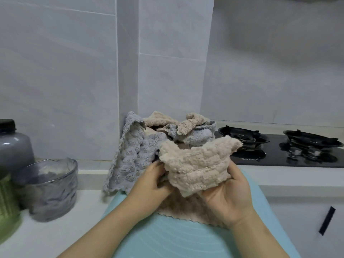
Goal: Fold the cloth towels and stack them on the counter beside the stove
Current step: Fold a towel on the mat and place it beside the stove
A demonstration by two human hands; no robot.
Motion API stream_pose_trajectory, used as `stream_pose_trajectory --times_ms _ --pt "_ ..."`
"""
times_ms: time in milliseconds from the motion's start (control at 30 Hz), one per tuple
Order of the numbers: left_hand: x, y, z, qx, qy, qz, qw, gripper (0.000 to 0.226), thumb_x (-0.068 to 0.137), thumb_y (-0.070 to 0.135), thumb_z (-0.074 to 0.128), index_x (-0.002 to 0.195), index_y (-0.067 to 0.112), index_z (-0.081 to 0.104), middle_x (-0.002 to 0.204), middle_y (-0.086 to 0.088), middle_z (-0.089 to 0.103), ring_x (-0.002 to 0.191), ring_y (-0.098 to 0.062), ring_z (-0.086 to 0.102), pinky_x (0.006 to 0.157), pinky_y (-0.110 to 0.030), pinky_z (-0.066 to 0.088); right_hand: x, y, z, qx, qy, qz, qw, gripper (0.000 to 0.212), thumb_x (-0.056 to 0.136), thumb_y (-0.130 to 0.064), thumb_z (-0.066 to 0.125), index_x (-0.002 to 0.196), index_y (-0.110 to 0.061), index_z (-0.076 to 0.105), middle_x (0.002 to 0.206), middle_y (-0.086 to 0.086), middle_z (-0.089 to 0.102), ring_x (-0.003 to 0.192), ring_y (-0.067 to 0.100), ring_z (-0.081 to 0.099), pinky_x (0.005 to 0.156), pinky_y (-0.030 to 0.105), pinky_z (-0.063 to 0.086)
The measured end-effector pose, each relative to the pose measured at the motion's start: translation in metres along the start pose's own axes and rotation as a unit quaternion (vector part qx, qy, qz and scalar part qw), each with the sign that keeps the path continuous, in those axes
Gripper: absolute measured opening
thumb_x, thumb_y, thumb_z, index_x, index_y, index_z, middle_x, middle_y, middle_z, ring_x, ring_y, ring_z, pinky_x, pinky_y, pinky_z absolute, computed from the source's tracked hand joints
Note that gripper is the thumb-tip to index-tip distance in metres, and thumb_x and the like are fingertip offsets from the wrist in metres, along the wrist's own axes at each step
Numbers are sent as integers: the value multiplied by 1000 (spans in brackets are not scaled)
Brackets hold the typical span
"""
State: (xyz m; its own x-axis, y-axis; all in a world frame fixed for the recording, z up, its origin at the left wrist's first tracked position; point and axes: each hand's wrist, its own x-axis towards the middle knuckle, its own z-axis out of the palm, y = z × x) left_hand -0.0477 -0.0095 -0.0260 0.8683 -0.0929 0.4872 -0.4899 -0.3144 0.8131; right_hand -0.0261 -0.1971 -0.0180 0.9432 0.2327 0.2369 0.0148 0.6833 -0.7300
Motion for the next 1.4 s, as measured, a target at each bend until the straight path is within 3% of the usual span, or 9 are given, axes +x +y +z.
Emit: stream_pose_trajectory --times_ms 100,200,333,533,633,900,1067,1267,1400 --pt "0 10 -5 -152 26 -116 981 24 90 -5 51 93 16 63 91 1 74 85 -11 69 71 -19 54 2 4 1 107 -99 90 985 52 95 -44 42 136 -12 47 139 22 43 126 37 49 105 49 40" --pt "1 22 -17 -313 59 -159 934 29 92 -11 33 81 7 52 67 -5 69 55 -10 65 49 -20 53 -1 -2 8 33 -54 80 995 63 56 -58 78 98 -11 74 74 18 68 75 33 66 69 37 55" --pt "3 27 -26 -493 60 -179 849 14 72 -2 38 69 8 48 86 -14 68 73 -22 66 69 -33 54 -6 10 28 -173 15 74 982 39 65 -44 67 95 -19 65 59 5 60 53 16 55 57 27 42" --pt "-2 -4 -6 -159 44 -261 951 26 81 -4 64 99 15 57 97 -14 66 69 -16 60 60 -25 48 -8 25 26 -451 35 5 892 56 72 -22 80 108 -50 47 112 -20 46 105 4 51 92 27 46" --pt "-3 0 -9 -179 59 -257 948 26 80 -7 63 98 13 61 80 -7 68 54 -10 61 49 -20 48 -6 23 21 -490 35 10 871 49 78 -3 69 107 -40 57 95 -16 56 73 5 54 65 18 45" --pt "-5 31 -23 -335 -17 -130 933 21 53 -4 59 61 13 68 61 -8 62 52 -14 57 52 -23 46 -5 9 29 -93 58 -27 994 19 79 3 41 78 -9 56 70 5 61 54 13 52 50 22 43" --pt "-7 19 -9 -155 -50 -44 986 11 45 27 67 45 21 57 51 11 52 48 1 45 50 -11 37 -5 24 25 -344 33 20 938 42 60 -63 63 97 -44 58 83 -5 65 71 12 60 64 27 46" --pt "-6 1 -2 -58 -51 -10 997 30 60 13 70 83 19 52 79 13 61 77 -5 59 73 -21 49 -6 27 26 -440 55 -15 896 13 85 -20 66 93 -30 64 79 13 62 62 16 52 56 28 42" --pt "-4 5 1 -61 -12 -42 997 35 72 5 72 92 24 50 88 4 63 59 -4 50 50 -15 41 -9 25 31 -404 40 -23 914 24 88 -3 58 78 -22 69 81 6 73 71 21 61 62 33 47"
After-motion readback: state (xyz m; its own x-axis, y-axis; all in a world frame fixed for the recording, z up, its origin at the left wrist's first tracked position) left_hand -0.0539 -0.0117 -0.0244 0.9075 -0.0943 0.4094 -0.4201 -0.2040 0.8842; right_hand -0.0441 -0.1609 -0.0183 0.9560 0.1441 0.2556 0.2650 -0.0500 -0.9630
